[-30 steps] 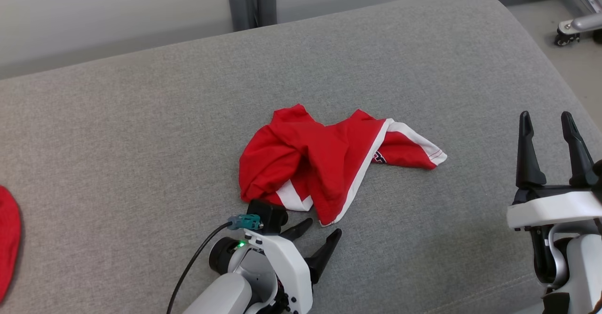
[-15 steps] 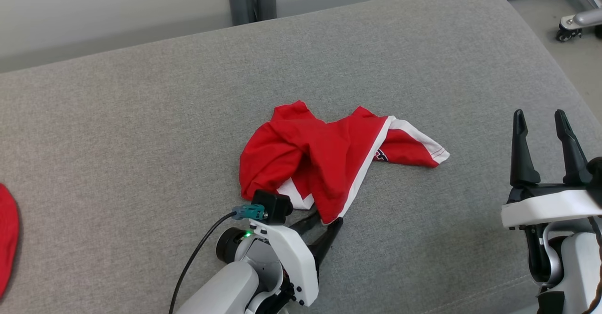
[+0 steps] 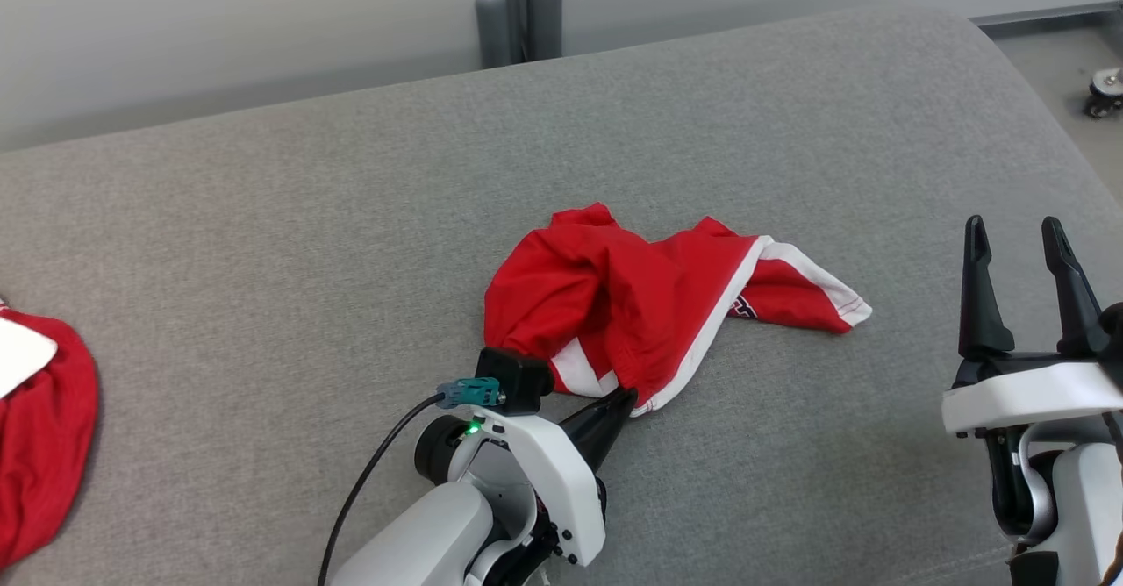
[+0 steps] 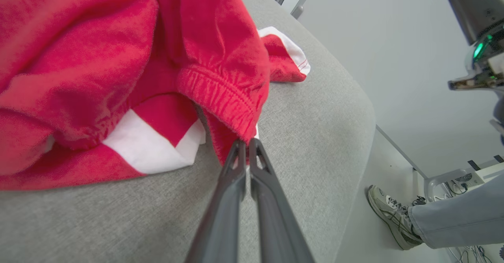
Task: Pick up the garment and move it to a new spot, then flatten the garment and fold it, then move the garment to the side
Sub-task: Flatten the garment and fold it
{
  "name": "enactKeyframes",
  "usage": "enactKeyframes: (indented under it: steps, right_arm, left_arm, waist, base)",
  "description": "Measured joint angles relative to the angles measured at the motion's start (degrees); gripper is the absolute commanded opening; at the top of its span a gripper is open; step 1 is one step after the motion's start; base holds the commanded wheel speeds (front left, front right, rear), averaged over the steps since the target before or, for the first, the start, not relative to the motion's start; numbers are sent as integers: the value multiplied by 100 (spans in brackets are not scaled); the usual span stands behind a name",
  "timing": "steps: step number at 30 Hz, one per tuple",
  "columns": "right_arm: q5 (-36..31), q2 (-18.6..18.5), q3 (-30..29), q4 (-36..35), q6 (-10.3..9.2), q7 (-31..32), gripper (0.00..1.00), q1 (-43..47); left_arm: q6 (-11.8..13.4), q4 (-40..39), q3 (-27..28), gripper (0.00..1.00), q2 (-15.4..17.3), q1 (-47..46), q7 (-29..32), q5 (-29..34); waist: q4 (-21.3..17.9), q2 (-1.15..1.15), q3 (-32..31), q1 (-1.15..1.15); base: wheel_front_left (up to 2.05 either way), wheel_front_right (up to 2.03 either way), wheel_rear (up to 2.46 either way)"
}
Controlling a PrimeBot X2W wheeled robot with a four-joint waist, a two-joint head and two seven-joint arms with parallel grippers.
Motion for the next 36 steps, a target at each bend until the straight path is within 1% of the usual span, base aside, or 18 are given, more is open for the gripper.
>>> enactKeyframes:
  steps: [3, 7, 9, 15, 18, 22, 24, 29, 33, 34, 35, 36]
  right_arm:
    - [0, -20, -1, 41, 0, 0, 100, 37]
    - [0, -21, 12, 88, 0, 1, 100, 115]
    - [-1, -19, 19, 110, 0, 0, 100, 140]
    - [-26, -31, -16, 189, 0, 0, 100, 239]
    - [-34, -30, -7, 255, 0, 0, 100, 258]
    - [-33, -43, 10, 314, 0, 0, 100, 268]
    - [-31, -56, 21, 341, 0, 0, 100, 269]
    - [-25, -88, 67, 413, 0, 0, 100, 271]
    - [4, -109, 103, 455, 0, 0, 100, 271]
    - [8, -120, 111, 465, 0, 0, 100, 272]
    - [8, -124, 115, 467, 0, 0, 100, 276]
    - [7, -123, 127, 471, 0, 0, 100, 283]
  left_arm:
    - [93, -287, 64, 0, 158, 75, 3, -41]
    - [202, -913, 202, 0, 455, 421, 154, -265]
    - [321, -1305, 297, 0, 683, 571, 256, -357]
    - [756, -2435, 550, 0, 1511, 1121, 643, -555]
    - [948, -2777, 625, 0, 1855, 1390, 836, -656]
    - [1156, -3028, 660, 0, 2201, 1673, 1045, -700]
    - [1222, -3089, 682, 0, 2294, 1786, 1095, -760]
    - [1382, -3047, 724, 0, 2394, 1983, 1103, -791]
    - [1399, -2931, 798, 0, 2356, 2115, 995, -886]
    - [1382, -2871, 849, 48, 2312, 2136, 935, -960]
    - [1376, -2798, 877, 100, 2287, 2137, 892, -1001]
    - [1376, -2692, 880, 100, 2299, 2137, 862, -982]
  waist:
    - [159, 0, -88, 0]
    - [391, 0, -218, 0]
    - [506, 0, -289, 0]
    - [817, 0, -457, 0]
    - [937, 0, -508, 0]
    - [1031, 0, -547, 0]
    - [1059, 0, -554, 0]
    - [1091, 0, -572, 0]
    - [1087, 0, -592, 0]
    - [1089, 0, -599, 0]
    - [1088, 0, -608, 0]
    - [1086, 0, -616, 0]
  base:
    - [0, 0, 0]
    - [0, 0, 0]
    - [0, 0, 0]
    - [0, 0, 0]
    - [0, 0, 0]
    - [0, 0, 0]
    - [0, 0, 0]
    - [0, 0, 0]
    - [0, 0, 0]
    - [0, 0, 0]
    - [0, 0, 0]
    - [0, 0, 0]
